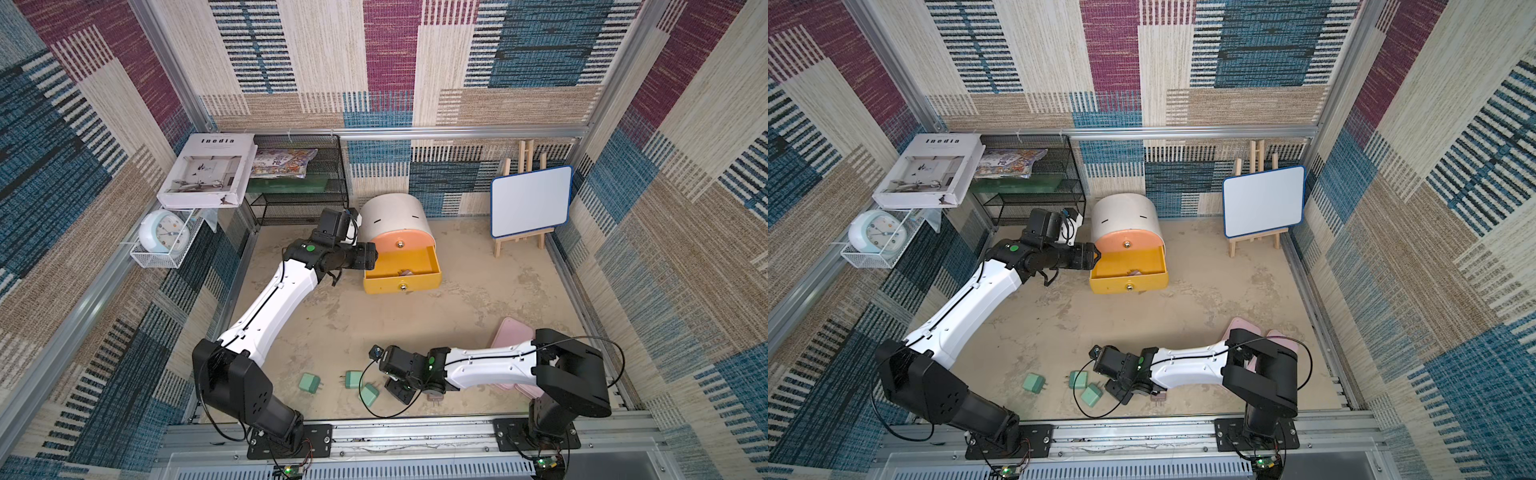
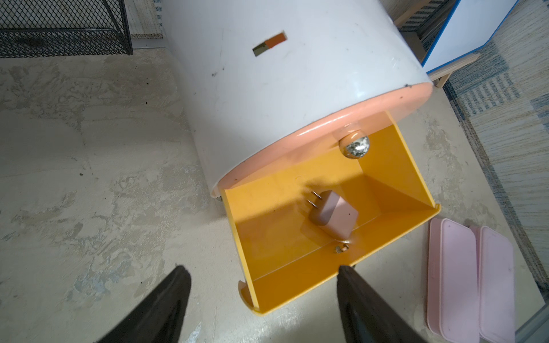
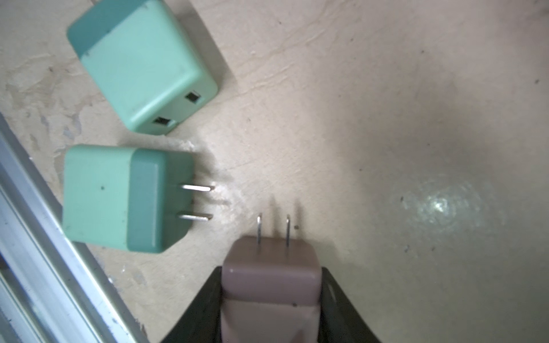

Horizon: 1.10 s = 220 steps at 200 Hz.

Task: Place the plugs into the drawer by color
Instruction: Pick up the plug from the center of the board, then place the plug in the drawer.

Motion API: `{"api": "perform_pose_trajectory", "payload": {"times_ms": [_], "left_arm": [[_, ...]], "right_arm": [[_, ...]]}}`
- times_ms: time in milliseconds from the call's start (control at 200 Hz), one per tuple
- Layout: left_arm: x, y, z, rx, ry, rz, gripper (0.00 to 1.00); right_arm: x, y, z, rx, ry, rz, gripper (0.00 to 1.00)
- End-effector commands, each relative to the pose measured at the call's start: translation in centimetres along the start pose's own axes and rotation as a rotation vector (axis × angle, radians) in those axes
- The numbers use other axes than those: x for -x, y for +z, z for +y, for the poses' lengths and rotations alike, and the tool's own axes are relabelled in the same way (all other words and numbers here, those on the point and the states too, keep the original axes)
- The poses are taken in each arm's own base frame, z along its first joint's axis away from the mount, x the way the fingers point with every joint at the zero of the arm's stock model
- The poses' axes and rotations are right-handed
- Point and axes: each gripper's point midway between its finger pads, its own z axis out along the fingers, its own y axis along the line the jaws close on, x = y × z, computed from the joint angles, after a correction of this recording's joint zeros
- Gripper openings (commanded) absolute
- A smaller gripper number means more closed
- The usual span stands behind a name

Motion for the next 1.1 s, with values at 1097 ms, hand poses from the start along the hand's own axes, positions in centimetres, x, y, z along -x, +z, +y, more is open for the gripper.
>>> {"api": "perform_pose_trajectory", "payload": {"times_ms": [1097], "left_arm": [[2.8, 1.0, -1.4, -0.059, -0.068, -0.028, 0.81]], "right_arm": [[13.4, -17.5, -29.5, -0.554, 0.523, -0.351, 0.40]]}}
